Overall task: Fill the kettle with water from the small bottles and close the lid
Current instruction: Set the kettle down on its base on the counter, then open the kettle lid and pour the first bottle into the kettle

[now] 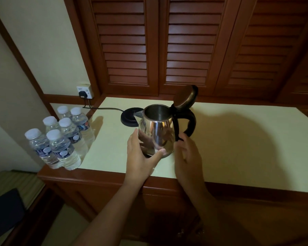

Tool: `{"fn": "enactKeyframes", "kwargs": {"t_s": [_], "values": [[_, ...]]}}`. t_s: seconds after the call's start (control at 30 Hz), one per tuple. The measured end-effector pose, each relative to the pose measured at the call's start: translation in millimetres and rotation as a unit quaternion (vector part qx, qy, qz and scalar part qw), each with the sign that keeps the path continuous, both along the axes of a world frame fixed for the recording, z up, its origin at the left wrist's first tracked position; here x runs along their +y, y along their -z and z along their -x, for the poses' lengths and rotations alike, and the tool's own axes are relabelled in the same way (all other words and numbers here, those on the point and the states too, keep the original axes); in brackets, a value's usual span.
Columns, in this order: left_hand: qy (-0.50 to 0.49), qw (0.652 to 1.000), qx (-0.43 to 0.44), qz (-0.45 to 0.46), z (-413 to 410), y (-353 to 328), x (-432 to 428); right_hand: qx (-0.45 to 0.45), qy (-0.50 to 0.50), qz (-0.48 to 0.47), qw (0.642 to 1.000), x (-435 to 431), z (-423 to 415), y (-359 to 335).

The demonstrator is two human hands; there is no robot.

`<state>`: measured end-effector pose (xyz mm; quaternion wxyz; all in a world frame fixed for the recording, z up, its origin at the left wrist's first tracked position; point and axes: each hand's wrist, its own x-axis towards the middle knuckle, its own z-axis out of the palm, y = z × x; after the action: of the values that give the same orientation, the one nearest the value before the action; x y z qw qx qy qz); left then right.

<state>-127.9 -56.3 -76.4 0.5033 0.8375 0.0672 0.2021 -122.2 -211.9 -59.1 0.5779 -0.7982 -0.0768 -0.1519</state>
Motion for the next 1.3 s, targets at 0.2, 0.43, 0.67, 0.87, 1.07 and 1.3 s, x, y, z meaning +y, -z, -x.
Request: {"fn": "enactKeyframes", "kwargs": {"t_s": [0.2, 0.43, 0.67, 0.87, 1.07, 1.3], "values": [[-0.017, 1.0, -0.022, 0.003, 7, -2, -1, -0.032, -0.048, 0.047, 0.997, 11, 5, 11], [-0.029, 0.996, -0.01, 0.09, 28, 3, 15, -0.085, -0.036, 0.086, 0.992, 15, 20, 20], [-0.131, 0.986, -0.073, 0.068, 80, -1, 64, -0.101, -0.164, 0.089, 0.977, 69, 43, 26], [-0.211, 0.972, -0.103, 0.029, 116, -18, 106, -0.093, -0.289, 0.062, 0.951, 133, 48, 8], [-0.282, 0.952, -0.12, 0.02, 138, -31, 141, -0.126, -0.325, 0.076, 0.934, 187, 46, -20], [-0.28, 0.955, -0.095, 0.028, 136, -26, 164, -0.145, -0.297, 0.109, 0.938, 243, 15, -59]]}}
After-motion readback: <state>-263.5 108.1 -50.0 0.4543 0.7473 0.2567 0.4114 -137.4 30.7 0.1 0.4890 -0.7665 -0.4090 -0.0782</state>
